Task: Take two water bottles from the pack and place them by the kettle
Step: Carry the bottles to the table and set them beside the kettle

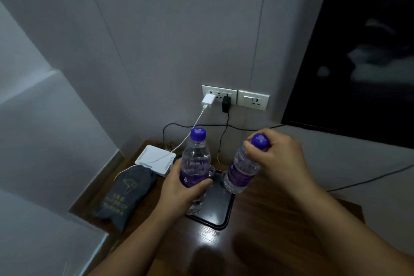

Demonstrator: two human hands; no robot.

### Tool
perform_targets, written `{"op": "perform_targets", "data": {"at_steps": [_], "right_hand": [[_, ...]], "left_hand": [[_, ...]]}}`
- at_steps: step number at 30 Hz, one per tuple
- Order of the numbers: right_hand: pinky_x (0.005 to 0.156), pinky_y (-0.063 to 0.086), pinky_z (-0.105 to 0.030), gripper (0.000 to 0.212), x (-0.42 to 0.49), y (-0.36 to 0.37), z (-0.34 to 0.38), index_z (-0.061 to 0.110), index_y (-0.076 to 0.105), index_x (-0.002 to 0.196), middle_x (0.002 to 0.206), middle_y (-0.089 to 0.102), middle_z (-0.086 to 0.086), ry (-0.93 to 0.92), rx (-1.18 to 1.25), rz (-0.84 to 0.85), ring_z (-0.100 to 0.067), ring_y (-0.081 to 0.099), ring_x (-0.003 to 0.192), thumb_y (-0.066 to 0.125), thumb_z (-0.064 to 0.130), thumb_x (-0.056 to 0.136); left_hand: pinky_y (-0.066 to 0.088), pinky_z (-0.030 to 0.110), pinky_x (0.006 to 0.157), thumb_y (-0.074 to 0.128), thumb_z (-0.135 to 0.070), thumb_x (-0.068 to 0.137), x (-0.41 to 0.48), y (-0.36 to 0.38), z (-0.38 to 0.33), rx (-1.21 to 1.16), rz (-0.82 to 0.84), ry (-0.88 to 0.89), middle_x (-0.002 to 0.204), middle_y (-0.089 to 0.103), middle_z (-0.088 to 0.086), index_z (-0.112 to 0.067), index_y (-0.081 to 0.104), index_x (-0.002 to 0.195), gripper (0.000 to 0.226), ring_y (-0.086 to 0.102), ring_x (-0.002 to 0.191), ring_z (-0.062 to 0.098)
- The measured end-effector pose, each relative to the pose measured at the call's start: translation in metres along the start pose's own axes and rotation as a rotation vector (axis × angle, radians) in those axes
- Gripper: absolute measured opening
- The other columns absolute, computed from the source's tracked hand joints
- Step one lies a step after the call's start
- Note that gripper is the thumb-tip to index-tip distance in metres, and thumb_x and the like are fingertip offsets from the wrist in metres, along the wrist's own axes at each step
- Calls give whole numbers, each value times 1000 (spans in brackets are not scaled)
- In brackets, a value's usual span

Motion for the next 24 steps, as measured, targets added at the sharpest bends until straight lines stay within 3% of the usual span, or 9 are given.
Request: {"op": "perform_targets", "data": {"at_steps": [4, 7, 10, 15, 19, 22, 24], "right_hand": [[68, 61, -42, 37, -8, 33, 4, 24, 71, 88, 75, 69, 8, 79, -88, -35, -9, 67, 71, 62, 58, 76], [66, 62, -40, 34, -16, 63, -5, 26, 70, 88, 74, 68, 9, 141, -134, -80, -7, 66, 70, 62, 58, 77], [66, 62, -39, 30, -20, 102, -26, 23, 69, 87, 74, 68, 7, 196, -179, -74, -8, 66, 70, 66, 52, 81], [62, 56, -34, 25, -16, 171, -79, 19, 67, 84, 75, 68, 2, 218, -243, -54, -14, 65, 70, 72, 43, 87], [57, 49, -27, 24, -5, 225, -139, 25, 61, 77, 69, 63, 4, 205, -234, -37, -8, 62, 67, 73, 44, 86], [56, 50, -28, 26, -1, 260, -185, 22, 62, 79, 70, 63, 4, 186, -251, -38, -10, 62, 67, 72, 45, 86], [61, 54, -35, 28, 0, 278, -212, 17, 65, 82, 73, 67, 0, 178, -260, -45, -16, 64, 69, 73, 44, 86]], "left_hand": [[52, 7, 79, 95, -17, 66, 26, -4, 38, -25, 85, 22, 107, 73, -20, -34, 60, 117, 65, 69, 100, -4], [53, 10, 79, 95, -19, 63, 42, -3, 71, -41, 154, 41, 108, 74, -11, -34, 60, 121, 70, 70, 101, 1], [54, 12, 78, 94, -20, 60, 60, 4, 110, -40, 196, 65, 108, 74, -16, -36, 61, 115, 66, 72, 99, 5], [51, 17, 83, 94, -21, 63, 83, 32, 187, -36, 208, 33, 111, 69, -29, -49, 56, 113, 68, 67, 103, -6], [51, 17, 85, 92, -19, 65, 106, 64, 251, -13, 158, 29, 110, 70, -23, -60, 52, 111, 73, 64, 103, -10], [52, 17, 81, 93, -15, 64, 121, 86, 298, -8, 91, 17, 105, 71, -16, -47, 56, 110, 67, 67, 97, -4], [49, 7, 72, 94, -15, 63, 128, 101, 325, 5, 64, 20, 100, 70, -18, -44, 55, 107, 65, 66, 93, -8]]}}
Point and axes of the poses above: each hand's wrist, its own x-axis towards the middle knuckle, its own y-axis out of the palm, z = x × y, the point moved 4 cm from there along x, towards the middle knuckle
